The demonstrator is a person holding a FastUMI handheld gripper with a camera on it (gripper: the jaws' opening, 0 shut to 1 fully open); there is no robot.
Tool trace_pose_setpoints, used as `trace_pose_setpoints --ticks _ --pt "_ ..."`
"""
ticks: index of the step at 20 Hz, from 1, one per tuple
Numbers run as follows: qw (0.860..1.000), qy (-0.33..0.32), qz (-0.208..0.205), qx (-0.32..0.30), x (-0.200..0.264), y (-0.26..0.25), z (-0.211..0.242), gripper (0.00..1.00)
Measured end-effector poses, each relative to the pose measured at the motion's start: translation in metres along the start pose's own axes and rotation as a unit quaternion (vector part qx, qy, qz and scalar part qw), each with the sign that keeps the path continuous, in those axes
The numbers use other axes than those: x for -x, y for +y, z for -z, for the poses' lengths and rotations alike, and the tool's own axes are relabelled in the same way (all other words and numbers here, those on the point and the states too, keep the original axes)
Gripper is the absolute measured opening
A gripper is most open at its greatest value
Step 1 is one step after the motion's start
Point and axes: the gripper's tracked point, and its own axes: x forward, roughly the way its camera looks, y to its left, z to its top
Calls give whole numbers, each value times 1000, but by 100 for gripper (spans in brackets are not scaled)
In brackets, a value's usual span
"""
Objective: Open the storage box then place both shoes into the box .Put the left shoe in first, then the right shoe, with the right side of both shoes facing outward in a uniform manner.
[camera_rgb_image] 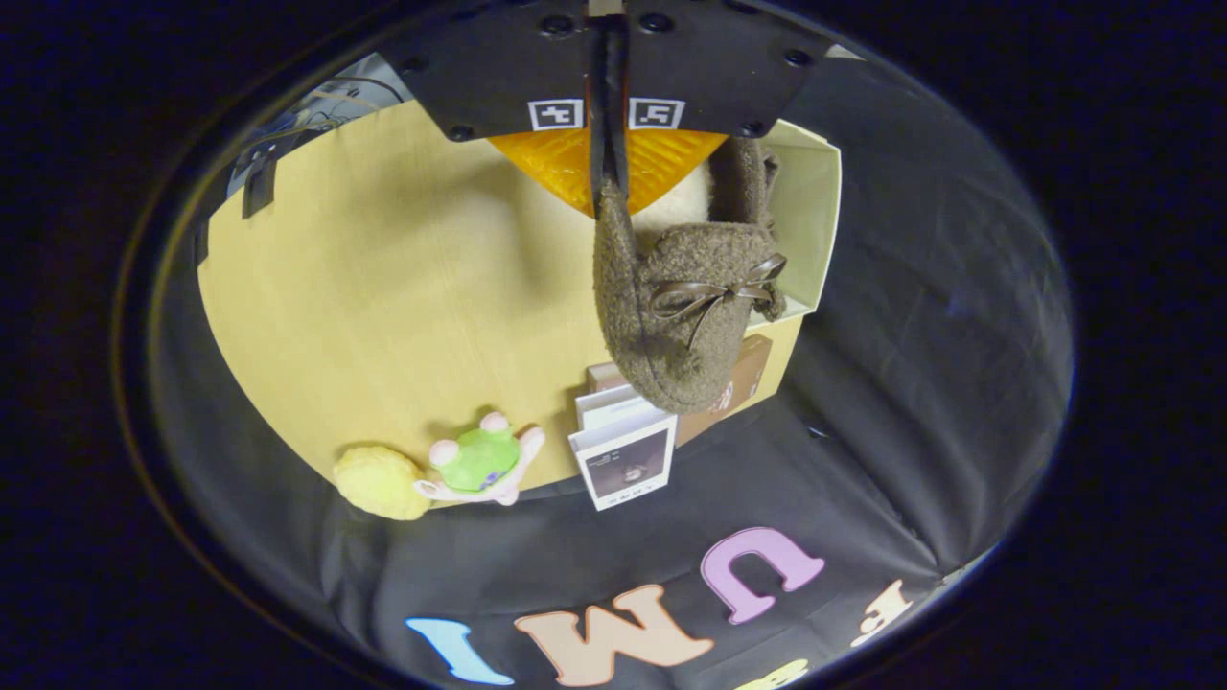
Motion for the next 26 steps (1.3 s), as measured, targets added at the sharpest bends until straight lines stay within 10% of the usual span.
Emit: trace_pose_setpoints --ticks 13,24,26 --pt "997 24 -63 34 -30 123 30 4" --pt "999 25 -13 32 -58 115 57 9" --pt "999 12 -24 22 -53 117 48 26"
